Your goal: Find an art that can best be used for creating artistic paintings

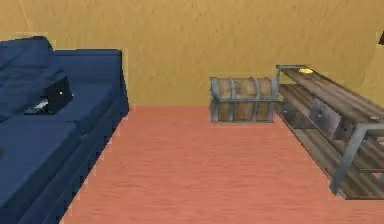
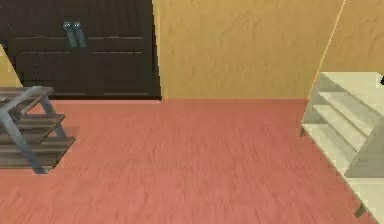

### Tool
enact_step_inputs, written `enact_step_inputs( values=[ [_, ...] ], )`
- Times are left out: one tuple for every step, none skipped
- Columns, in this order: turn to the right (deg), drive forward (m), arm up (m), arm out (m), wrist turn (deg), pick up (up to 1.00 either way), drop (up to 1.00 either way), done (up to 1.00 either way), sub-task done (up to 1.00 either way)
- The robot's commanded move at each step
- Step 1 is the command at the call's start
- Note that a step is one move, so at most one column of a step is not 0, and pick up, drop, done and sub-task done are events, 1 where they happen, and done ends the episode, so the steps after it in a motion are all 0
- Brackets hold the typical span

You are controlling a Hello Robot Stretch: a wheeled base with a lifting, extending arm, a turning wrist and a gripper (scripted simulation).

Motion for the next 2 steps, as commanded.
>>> enact_step_inputs(
  values=[
    [45.0, 0.0, 0.0, 0.0, 0.0, 0.0, 0.0, 0.0, 0.0],
    [18.0, 0.0, 0.0, 0.0, 0.0, 0.0, 0.0, 0.0, 0.0]
  ],
)
